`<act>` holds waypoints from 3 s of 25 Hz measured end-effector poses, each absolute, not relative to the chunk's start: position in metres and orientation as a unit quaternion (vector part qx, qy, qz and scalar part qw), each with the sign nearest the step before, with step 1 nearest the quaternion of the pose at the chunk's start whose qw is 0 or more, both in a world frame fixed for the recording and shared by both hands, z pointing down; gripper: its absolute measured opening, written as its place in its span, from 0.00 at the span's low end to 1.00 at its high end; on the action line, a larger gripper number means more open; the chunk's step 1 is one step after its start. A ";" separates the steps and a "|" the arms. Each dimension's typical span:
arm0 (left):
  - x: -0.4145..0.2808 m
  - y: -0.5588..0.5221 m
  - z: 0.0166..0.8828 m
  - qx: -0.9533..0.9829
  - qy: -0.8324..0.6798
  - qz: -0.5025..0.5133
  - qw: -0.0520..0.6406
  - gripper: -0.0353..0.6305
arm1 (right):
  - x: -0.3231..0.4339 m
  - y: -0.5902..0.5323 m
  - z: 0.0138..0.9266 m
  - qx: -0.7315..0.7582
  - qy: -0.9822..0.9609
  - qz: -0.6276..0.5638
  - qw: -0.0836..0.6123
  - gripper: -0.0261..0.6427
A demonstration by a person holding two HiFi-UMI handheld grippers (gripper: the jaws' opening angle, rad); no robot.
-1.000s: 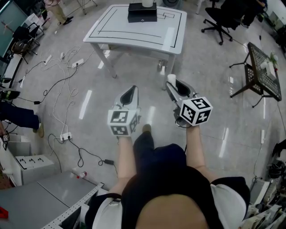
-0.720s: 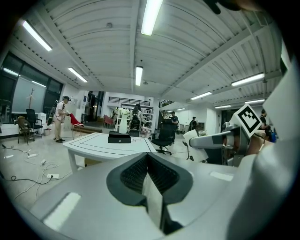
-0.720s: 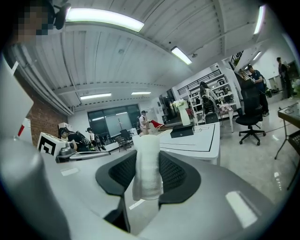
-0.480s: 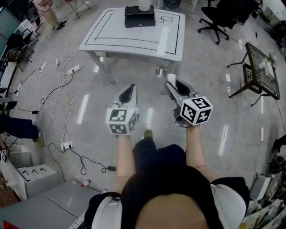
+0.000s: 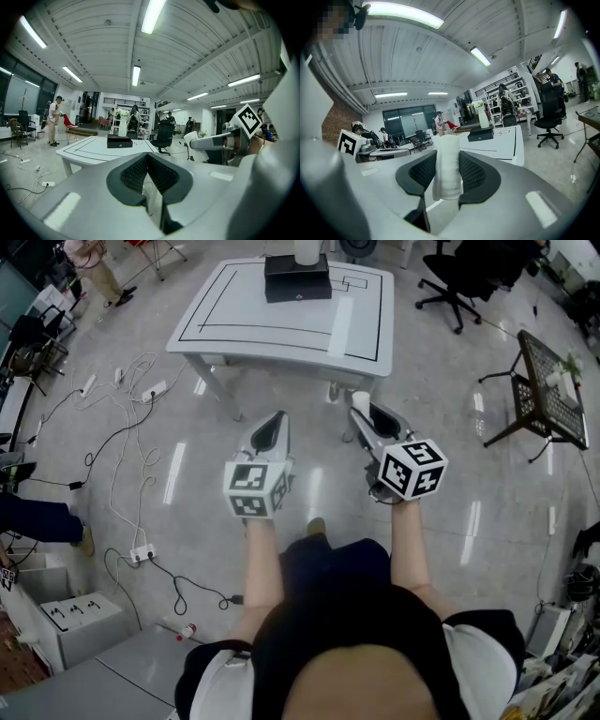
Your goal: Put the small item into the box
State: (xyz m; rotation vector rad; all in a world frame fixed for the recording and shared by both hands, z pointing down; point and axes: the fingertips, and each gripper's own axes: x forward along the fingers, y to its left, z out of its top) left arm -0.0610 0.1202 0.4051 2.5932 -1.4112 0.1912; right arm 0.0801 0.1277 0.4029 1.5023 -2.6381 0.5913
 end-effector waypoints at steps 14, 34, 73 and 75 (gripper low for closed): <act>-0.071 0.109 0.417 0.874 -0.470 0.076 0.094 0.07 | 0.070 0.115 0.416 0.490 -0.848 0.203 0.021 0.25; -0.083 0.099 0.428 0.871 -0.472 0.085 0.104 0.07 | 0.060 0.103 0.417 0.484 -0.850 0.208 0.019 0.25; -0.055 -0.029 0.437 0.874 -0.461 0.104 0.111 0.06 | 0.078 -0.017 0.426 0.485 -0.844 0.223 0.048 0.25; -0.056 -0.035 0.437 0.874 -0.462 0.104 0.112 0.06 | 0.077 -0.023 0.427 0.483 -0.845 0.226 0.049 0.25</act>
